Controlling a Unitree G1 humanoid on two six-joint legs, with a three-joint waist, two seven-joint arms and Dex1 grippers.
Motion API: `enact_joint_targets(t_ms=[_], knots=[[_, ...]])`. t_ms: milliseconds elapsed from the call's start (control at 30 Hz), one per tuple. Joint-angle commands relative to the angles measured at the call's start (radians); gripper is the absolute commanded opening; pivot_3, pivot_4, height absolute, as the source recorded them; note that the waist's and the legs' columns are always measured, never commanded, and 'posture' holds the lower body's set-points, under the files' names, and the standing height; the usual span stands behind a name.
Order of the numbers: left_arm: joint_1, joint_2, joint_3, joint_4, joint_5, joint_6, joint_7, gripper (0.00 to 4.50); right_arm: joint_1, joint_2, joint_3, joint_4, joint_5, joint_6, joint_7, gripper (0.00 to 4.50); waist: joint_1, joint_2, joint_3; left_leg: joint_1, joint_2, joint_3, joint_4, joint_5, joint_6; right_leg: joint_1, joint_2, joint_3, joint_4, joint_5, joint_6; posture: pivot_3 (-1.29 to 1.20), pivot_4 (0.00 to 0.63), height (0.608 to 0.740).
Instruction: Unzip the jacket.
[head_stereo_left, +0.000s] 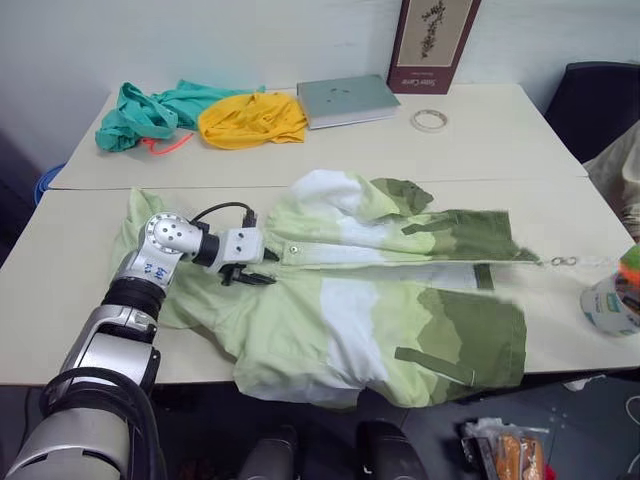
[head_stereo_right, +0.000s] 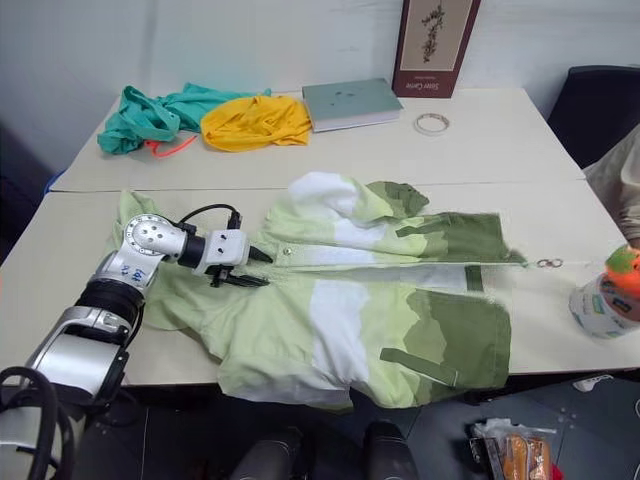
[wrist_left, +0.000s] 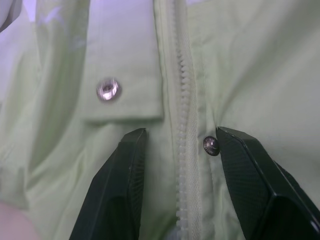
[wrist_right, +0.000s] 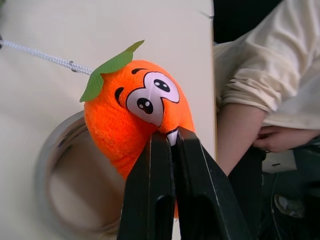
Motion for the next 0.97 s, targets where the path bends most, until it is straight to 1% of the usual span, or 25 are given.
enact_joint_targets(t_ms=[33, 100, 133, 200, 267, 300, 333, 367, 400, 467, 500, 533, 567, 600, 700, 733, 767, 833, 900, 967], knots=[[0.024, 0.008, -0.018, 0.000, 0.032, 0.015, 0.003, 2.31, -0.057, -0.042, 0.076, -0.032, -0.017, -0.037, -0.015, 0.03, 0.000, 0.001, 0.000, 0.000, 0.000, 0.000, -0.001, 0.000, 0.000, 0.000, 0.000, 0.000, 0.000, 0.000, 0.000, 0.00, 0.150, 0.740], [0.029, 0.015, -0.016, -0.009, 0.032, 0.016, 0.004, 2.31, -0.099, -0.055, 0.097, -0.002, -0.025, -0.043, -0.031, 0.03, 0.002, 0.001, 0.000, -0.001, 0.000, 0.000, -0.001, 0.000, 0.000, -0.001, 0.000, 0.000, 0.001, 0.000, 0.000, 0.00, 0.150, 0.740], [0.037, 0.016, -0.007, -0.030, 0.015, 0.035, -0.006, 2.31, -0.108, -0.048, 0.107, -0.026, 0.008, -0.029, 0.010, 0.03, 0.004, 0.001, 0.000, -0.002, 0.000, 0.000, -0.001, 0.000, 0.000, -0.001, 0.000, 0.000, 0.001, 0.000, 0.000, 0.00, 0.150, 0.740], [0.056, 0.013, 0.025, -0.106, -0.052, 0.125, -0.048, 2.31, -0.108, -0.014, 0.142, -0.140, 0.107, 0.046, 0.117, 0.03, 0.003, 0.001, 0.000, -0.002, 0.000, 0.000, -0.001, 0.000, 0.000, -0.001, 0.000, 0.000, 0.001, 0.000, 0.000, 0.00, 0.150, 0.740], [0.075, 0.012, 0.066, -0.224, -0.142, 0.282, -0.098, 2.31, -0.109, 0.007, 0.211, -0.266, 0.181, 0.116, 0.204, 0.03, -0.001, 0.001, 0.000, -0.003, 0.001, 0.000, -0.001, 0.000, 0.000, -0.002, 0.001, 0.000, 0.001, 0.000, 0.000, 0.00, 0.150, 0.740], [0.081, 0.015, 0.085, -0.278, -0.182, 0.365, -0.117, 2.31, -0.116, 0.006, 0.247, -0.306, 0.196, 0.146, 0.226, 0.24, -0.004, 0.000, 0.000, -0.004, 0.001, 0.000, -0.001, 0.000, 0.000, -0.003, 0.001, 0.000, 0.001, 0.000, 0.000, 0.00, 0.150, 0.740], [0.084, 0.022, 0.104, -0.335, -0.227, 0.467, -0.139, 2.49, -0.125, -0.001, 0.287, -0.337, 0.207, 0.174, 0.253, 0.50, -0.004, -0.001, 0.000, -0.005, 0.002, 0.000, -0.001, 0.000, 0.000, -0.003, 0.002, 0.000, 0.001, 0.000, 0.000, 0.00, 0.150, 0.740], [0.086, 0.034, 0.121, -0.390, -0.271, 0.559, -0.165, 2.68, -0.132, -0.015, 0.320, -0.355, 0.208, 0.189, 0.279, 0.64, -0.003, -0.001, 0.001, -0.005, 0.002, -0.001, 0.000, 0.000, -0.001, -0.003, 0.002, 0.000, 0.002, 0.000, 0.000, 0.00, 0.150, 0.740], [0.084, 0.054, 0.136, -0.445, -0.320, 0.654, -0.196, 2.85, -0.140, -0.031, 0.351, -0.361, 0.200, 0.190, 0.304, 0.93, -0.002, -0.002, 0.001, -0.006, 0.003, -0.001, 0.001, 0.000, -0.001, -0.004, 0.002, -0.001, 0.002, 0.000, 0.000, 0.00, 0.150, 0.740], [0.084, 0.098, 0.157, -0.546, -0.393, 0.803, -0.242, 3.52, -0.159, -0.058, 0.386, -0.344, 0.181, 0.179, 0.334, 1.68, 0.002, -0.001, 0.001, -0.008, 0.002, -0.003, 0.003, -0.001, -0.001, -0.004, 0.002, -0.002, 0.002, 0.000, 0.000, 0.00, 0.150, 0.740], [0.082, 0.131, 0.170, -0.595, -0.432, 0.871, -0.269, 3.72, -0.166, -0.078, 0.395, -0.327, 0.175, 0.177, 0.356, 1.90, 0.003, -0.001, 0.001, -0.008, 0.002, -0.004, 0.003, -0.001, -0.001, -0.004, 0.001, -0.002, 0.002, 0.000, 0.000, 0.00, 0.150, 0.740], [0.079, 0.164, 0.184, -0.637, -0.464, 0.927, -0.287, 4.08, -0.163, -0.103, 0.397, -0.310, 0.170, 0.166, 0.385, 2.30, 0.004, -0.001, 0.002, -0.009, 0.001, -0.004, 0.003, -0.001, 0.000, -0.004, 0.001, -0.002, 0.001, 0.000, 0.000, 0.00, 0.150, 0.740], [0.078, 0.206, 0.199, -0.675, -0.489, 0.971, -0.304, 4.34, -0.150, -0.136, 0.385, -0.293, 0.170, 0.159, 0.420, 2.58, 0.006, -0.001, 0.002, -0.009, 0.001, -0.005, 0.004, -0.001, 0.000, -0.004, 0.001, -0.002, 0.001, 0.000, 0.000, 0.00, 0.150, 0.740], [0.081, 0.249, 0.212, -0.705, -0.502, 0.989, -0.319, 4.50, -0.131, -0.170, 0.367, -0.278, 0.173, 0.153, 0.454, 3.01, 0.006, 0.000, 0.002, -0.009, 0.001, -0.005, 0.004, -0.002, 0.000, -0.004, 0.000, -0.002, 0.000, 0.000, 0.000, 0.00, 0.150, 0.740], [0.130, 0.415, 0.257, -0.764, -0.509, 0.975, -0.358, 4.50, -0.060, -0.253, 0.247, -0.202, 0.174, 0.127, 0.526, 3.89, 0.002, 0.000, 0.002, -0.009, 0.001, -0.007, 0.003, -0.002, 0.000, -0.003, 0.000, -0.004, -0.002, 0.000, 0.000, 0.00, 0.150, 0.740], [0.153, 0.461, 0.275, -0.771, -0.510, 0.957, -0.356, 4.50, -0.031, -0.268, 0.199, -0.180, 0.173, 0.119, 0.547, 4.25, 0.001, 0.000, 0.002, -0.008, 0.001, -0.007, 0.001, -0.002, 0.000, -0.003, 0.000, -0.004, -0.002, 0.000, 0.000, 0.00, 0.150, 0.740], [0.183, 0.514, 0.298, -0.751, -0.500, 0.924, -0.355, 4.50, 0.017, -0.283, 0.129, -0.154, 0.169, 0.115, 0.589, 4.47, 0.001, 0.000, 0.002, -0.007, 0.001, -0.007, 0.000, -0.002, 0.000, -0.002, 0.000, -0.003, -0.002, 0.000, 0.000, 0.00, 0.150, 0.740], [0.241, 0.600, 0.341, -0.698, -0.493, 0.869, -0.360, 4.50, 0.118, -0.299, -0.012, -0.123, 0.162, 0.146, 0.674, 4.47, 0.001, 0.000, 0.002, -0.006, 0.001, -0.006, -0.003, -0.002, -0.001, -0.002, 0.001, -0.003, -0.005, 0.000, -0.001, 0.00, 0.150, 0.740], [0.290, 0.659, 0.383, -0.640, -0.497, 0.828, -0.357, 4.50, 0.221, -0.291, -0.160, -0.108, 0.151, 0.184, 0.748, 4.47, 0.001, 0.000, 0.002, -0.006, 0.002, -0.006, -0.004, -0.002, -0.001, -0.002, 0.001, -0.003, -0.010, -0.001, -0.001, 0.00, 0.150, 0.740], [0.324, 0.687, 0.408, -0.589, -0.492, 0.783, -0.326, 4.50, 0.278, -0.263, -0.257, -0.099, 0.144, 0.191, 0.736, 4.47, 0.001, 0.000, 0.002, -0.005, 0.002, -0.006, -0.005, -0.002, -0.001, -0.001, 0.001, -0.003, -0.010, -0.001, -0.001, 0.00, 0.150, 0.740]])
